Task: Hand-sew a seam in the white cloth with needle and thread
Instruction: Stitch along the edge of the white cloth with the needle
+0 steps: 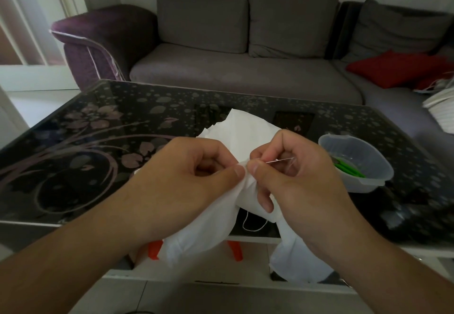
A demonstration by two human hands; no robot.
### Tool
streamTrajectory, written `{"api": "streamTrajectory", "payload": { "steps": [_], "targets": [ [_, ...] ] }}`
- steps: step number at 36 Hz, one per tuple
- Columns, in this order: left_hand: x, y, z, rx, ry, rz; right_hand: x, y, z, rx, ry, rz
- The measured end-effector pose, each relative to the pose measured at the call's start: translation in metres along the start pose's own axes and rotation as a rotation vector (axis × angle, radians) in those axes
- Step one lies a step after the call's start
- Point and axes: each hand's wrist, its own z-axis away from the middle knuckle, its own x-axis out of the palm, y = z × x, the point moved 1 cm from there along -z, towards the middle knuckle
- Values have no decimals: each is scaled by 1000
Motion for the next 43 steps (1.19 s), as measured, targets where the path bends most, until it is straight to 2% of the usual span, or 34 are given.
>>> {"api": "streamTrajectory", "payload": {
  "steps": [28, 43],
  "targets": [
    [-3, 3, 0, -26, -8, 17, -6, 6, -10, 132, -266, -488],
    [-4, 5, 2, -10, -17, 2, -8, 6, -10, 132, -301, -530]
  ]
}}
